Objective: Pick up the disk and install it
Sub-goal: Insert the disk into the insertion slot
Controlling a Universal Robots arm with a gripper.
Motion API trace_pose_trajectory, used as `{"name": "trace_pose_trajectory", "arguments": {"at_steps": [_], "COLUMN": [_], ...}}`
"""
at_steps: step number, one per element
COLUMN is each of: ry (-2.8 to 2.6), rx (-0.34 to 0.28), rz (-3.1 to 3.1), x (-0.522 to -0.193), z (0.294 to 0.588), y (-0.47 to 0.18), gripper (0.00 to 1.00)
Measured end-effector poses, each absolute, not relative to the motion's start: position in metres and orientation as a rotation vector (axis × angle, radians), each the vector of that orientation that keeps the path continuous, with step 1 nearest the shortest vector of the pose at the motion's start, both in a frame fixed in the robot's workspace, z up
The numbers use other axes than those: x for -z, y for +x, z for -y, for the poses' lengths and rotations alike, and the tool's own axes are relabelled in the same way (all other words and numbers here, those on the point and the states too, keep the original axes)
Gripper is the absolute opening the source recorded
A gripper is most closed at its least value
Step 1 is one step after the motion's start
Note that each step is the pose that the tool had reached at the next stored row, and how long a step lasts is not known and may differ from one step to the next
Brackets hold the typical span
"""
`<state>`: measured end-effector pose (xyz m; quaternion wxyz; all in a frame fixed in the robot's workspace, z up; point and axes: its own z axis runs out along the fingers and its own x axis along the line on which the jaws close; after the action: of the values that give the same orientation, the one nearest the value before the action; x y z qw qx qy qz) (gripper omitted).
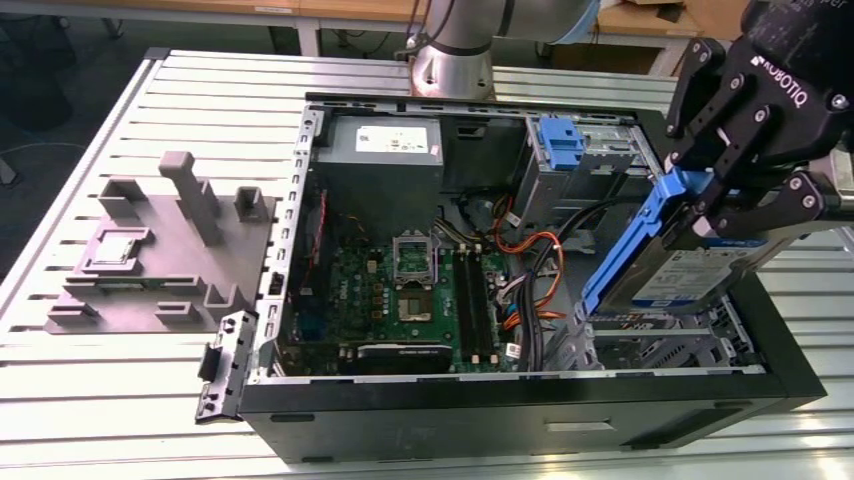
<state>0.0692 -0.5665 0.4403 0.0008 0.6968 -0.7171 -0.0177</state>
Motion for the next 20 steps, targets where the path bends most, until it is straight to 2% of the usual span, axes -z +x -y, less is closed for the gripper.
{"name": "trace_pose_trajectory", "arguments": {"at_steps": [20], "ry": [2.188], "rx": [0.055], "rz": [2.252], "x": [-0.428], "z": [0.57], "y": [0.074], "gripper": [0.37]}}
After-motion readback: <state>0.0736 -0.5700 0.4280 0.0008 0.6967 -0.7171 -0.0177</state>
